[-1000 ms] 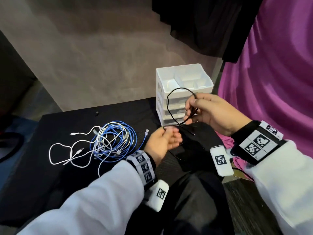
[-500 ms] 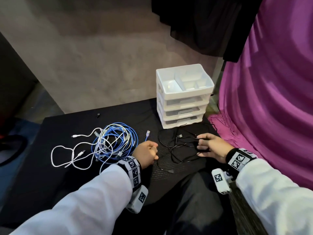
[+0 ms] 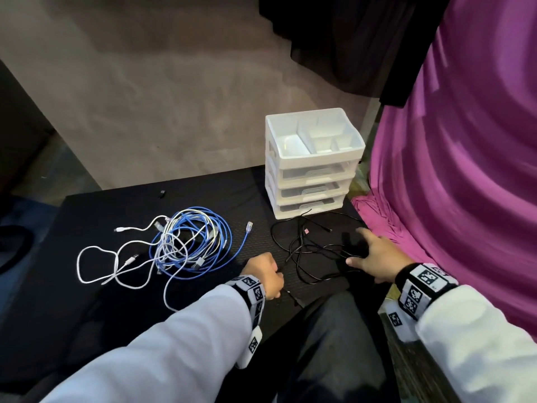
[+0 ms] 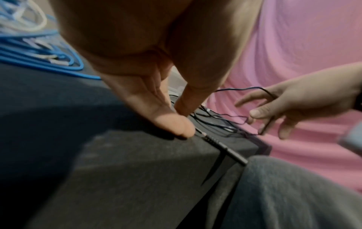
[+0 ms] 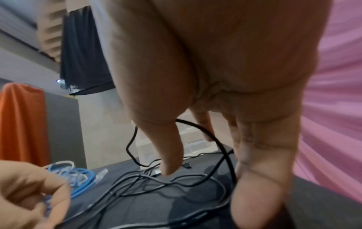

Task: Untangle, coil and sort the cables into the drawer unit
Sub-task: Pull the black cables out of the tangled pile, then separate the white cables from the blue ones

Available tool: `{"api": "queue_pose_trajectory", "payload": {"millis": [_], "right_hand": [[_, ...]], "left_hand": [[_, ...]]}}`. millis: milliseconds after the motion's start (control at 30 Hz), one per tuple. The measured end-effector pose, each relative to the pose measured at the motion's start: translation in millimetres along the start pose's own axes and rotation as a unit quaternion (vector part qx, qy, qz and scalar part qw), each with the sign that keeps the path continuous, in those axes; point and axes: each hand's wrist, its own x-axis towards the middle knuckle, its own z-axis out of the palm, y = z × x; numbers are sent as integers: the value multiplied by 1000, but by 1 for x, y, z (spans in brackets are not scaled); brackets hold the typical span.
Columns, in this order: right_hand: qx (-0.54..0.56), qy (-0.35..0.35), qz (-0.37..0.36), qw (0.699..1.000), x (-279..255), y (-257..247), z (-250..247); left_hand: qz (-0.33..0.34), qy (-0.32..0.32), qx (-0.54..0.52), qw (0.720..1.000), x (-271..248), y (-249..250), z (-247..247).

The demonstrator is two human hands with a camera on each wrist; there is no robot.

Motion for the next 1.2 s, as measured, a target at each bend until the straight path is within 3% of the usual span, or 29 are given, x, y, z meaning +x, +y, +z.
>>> {"api": "queue_pose_trajectory", "payload": {"millis": [100, 167, 233, 400, 500, 600, 667, 767, 833, 900, 1000, 1067, 1133, 1200], "right_hand": [[35, 28, -21, 999, 0, -7, 7], [47, 10, -49, 998, -1, -13, 11], [69, -48, -58, 995, -4, -20, 13], [34, -80, -54, 995, -4, -14, 4], [5, -104, -47, 993, -8, -7, -6], [-7, -107, -68, 992, -14, -1, -11], [-22, -62, -88, 994, -16, -5, -11], [-86, 89, -147, 981, -22, -28, -9], [-59, 150, -201, 966, -28, -55, -1], [-12, 153, -250, 956, -33, -84, 13], [48, 94, -312, 944, -42, -128, 43], [83, 42, -338, 937, -49, -156, 68], [105, -16, -337, 936, -57, -180, 94], [134, -72, -322, 935, -63, -199, 121]], "left_hand": [[-28, 62, -180, 981, 14, 14, 5], [-29, 50, -272, 961, 21, 22, 4], [-18, 17, -293, 956, 26, 21, 1], [3, -1, -288, 958, 17, 6, -17], [59, 56, -236, 968, 6, -11, -33], [119, 107, -94, 983, -4, -34, -60], [153, 133, -11, 979, -12, -52, -78], [186, 190, 2, 964, -26, -79, -99], [203, 252, -3, 946, -37, -91, -114], [208, 318, -12, 925, -46, -102, -131], [163, 369, -20, 915, -49, -124, -151], [120, 341, -11, 932, -47, -140, -155], [70, 256, 7, 964, -48, -151, -150], [52, 195, 31, 979, -52, -152, -143]]}}
